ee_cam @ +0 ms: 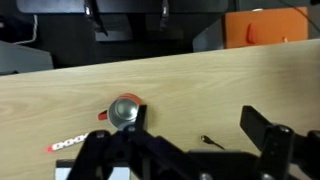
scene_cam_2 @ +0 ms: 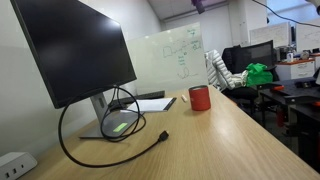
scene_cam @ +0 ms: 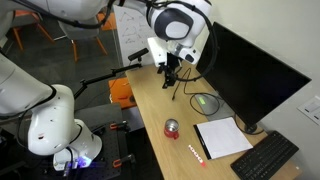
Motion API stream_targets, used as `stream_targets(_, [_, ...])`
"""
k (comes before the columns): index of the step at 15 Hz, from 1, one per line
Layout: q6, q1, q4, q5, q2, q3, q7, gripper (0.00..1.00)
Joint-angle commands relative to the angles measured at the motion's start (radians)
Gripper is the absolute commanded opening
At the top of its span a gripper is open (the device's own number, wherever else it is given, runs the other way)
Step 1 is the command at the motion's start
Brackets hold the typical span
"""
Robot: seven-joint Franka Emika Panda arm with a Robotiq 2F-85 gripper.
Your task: Move the cup slightly to the left on the table
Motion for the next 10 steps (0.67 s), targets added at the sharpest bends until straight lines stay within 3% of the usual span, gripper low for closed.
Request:
stream_targets(1, [0.156,-0.023,-0.139,0.031,-0.051,-0.014,0.031,1.0])
stream_targets(7, [0.4,-0.082,-0.285,-0.011,-0.013,-0.034,0.164,1.0])
stream_targets(10, [0.46,-0.125,-0.338,-0.065,0.002,-0.048,0.244,1.0])
